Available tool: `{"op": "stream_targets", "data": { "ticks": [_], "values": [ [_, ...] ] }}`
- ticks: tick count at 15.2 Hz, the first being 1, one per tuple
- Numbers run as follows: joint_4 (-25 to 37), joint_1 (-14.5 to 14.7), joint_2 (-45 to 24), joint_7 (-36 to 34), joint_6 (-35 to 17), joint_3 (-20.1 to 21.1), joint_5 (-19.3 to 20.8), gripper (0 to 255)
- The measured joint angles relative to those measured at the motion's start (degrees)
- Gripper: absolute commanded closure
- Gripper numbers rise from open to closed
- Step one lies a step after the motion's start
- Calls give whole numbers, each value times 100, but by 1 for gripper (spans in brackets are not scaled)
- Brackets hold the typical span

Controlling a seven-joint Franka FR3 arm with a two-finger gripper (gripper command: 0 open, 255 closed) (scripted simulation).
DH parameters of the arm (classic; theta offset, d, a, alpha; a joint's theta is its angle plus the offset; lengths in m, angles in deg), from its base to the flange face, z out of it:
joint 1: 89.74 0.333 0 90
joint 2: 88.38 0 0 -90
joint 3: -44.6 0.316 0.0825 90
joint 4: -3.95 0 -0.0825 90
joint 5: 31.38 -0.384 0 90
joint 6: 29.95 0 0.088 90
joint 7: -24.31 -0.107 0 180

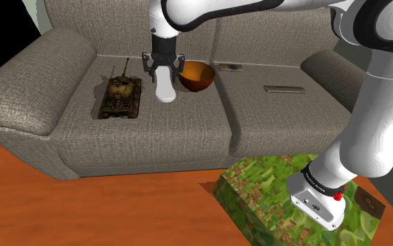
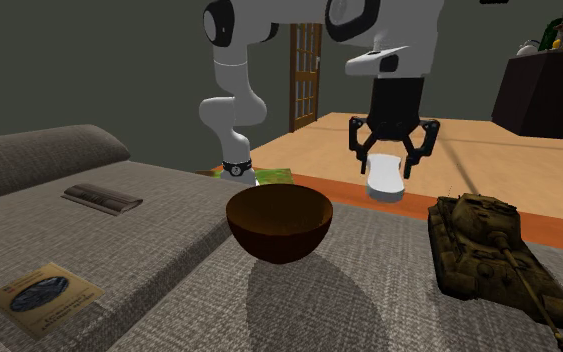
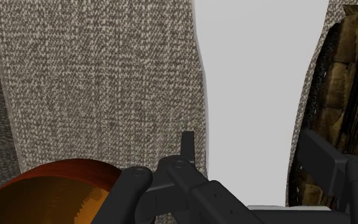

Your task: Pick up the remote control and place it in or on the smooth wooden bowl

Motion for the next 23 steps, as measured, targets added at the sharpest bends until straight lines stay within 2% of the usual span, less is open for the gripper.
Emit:
{"op": "stream_targets", "data": {
  "ticks": [10, 13, 23],
  "values": [
    [635, 38, 82, 42, 705, 34, -54, 255],
    [398, -205, 282, 318, 645, -21, -161, 255],
    [173, -1091, 575, 1562, 654, -384, -398, 255]
  ]
}}
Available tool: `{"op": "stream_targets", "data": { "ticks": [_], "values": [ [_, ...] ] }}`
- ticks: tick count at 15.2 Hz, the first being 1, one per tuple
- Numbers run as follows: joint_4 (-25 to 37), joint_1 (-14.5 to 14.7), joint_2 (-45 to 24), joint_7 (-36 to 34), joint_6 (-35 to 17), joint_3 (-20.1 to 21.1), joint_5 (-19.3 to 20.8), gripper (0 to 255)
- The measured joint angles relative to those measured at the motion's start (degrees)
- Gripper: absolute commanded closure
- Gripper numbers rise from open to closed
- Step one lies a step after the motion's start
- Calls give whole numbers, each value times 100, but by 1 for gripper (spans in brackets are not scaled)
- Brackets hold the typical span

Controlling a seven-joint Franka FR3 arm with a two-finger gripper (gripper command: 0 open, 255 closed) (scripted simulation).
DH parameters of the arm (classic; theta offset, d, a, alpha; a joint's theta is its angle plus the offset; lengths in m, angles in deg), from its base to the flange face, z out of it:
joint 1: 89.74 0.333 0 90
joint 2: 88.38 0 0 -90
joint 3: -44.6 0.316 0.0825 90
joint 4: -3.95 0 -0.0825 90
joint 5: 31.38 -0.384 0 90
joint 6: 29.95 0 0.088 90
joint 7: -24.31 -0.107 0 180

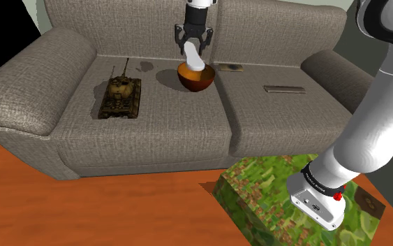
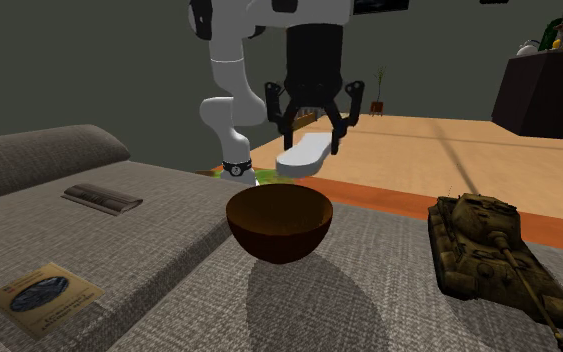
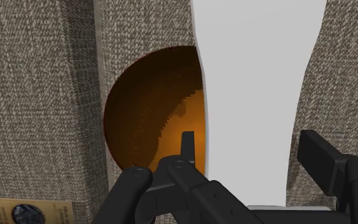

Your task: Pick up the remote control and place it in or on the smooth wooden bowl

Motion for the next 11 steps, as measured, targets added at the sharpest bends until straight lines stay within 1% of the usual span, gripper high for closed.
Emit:
{"op": "stream_targets", "data": {
  "ticks": [2, 4, 11],
  "values": [
    [-48, -183, 43, 272, -17, -87, -41, 255],
    [-49, -296, 50, 445, -13, -146, -60, 255],
    [-533, -359, 41, 507, -502, -179, -57, 255]
  ]
}}
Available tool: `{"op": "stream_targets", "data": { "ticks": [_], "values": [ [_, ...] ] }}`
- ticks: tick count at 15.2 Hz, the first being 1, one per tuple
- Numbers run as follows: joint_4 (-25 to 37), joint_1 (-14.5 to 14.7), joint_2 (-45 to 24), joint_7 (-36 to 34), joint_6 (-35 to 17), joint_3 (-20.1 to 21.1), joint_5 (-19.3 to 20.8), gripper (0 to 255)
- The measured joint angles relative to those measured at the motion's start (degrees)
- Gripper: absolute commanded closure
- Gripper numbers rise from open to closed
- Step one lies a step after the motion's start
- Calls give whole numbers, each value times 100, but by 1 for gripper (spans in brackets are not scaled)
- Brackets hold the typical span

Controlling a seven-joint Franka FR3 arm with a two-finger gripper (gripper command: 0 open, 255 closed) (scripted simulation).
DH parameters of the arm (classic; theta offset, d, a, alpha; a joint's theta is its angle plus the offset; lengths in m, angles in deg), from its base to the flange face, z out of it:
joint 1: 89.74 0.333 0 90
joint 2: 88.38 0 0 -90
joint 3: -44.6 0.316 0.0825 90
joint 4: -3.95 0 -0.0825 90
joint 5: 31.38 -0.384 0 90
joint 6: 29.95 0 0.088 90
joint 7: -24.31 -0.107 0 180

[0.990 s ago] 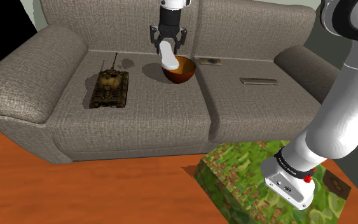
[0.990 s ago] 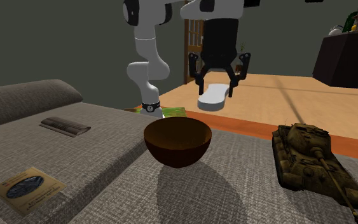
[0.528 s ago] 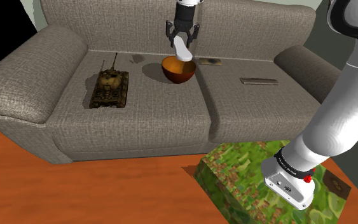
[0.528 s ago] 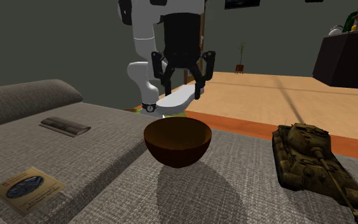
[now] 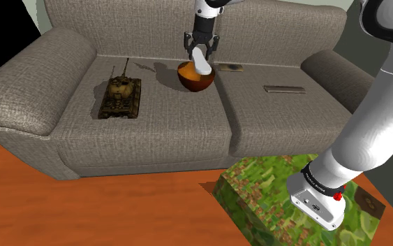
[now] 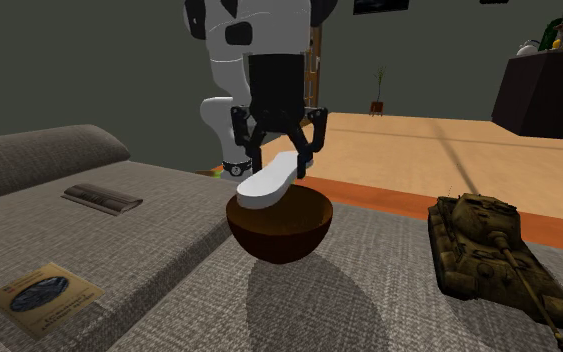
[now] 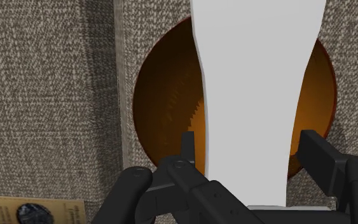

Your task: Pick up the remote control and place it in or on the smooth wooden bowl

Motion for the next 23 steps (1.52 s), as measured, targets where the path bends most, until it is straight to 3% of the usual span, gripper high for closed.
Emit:
{"op": "stream_targets", "data": {
  "ticks": [7, 13, 14, 20, 23],
  "values": [
    [-409, -6, -114, -23, -515, -23, 51, 255],
    [-445, -4, -118, -30, -563, -24, 57, 255],
    [-447, -4, -122, -30, -564, -24, 56, 0],
    [-447, -4, -122, -30, -566, -23, 56, 0],
    [-135, -15, -34, 13, -180, -13, 14, 0]
  ]
}}
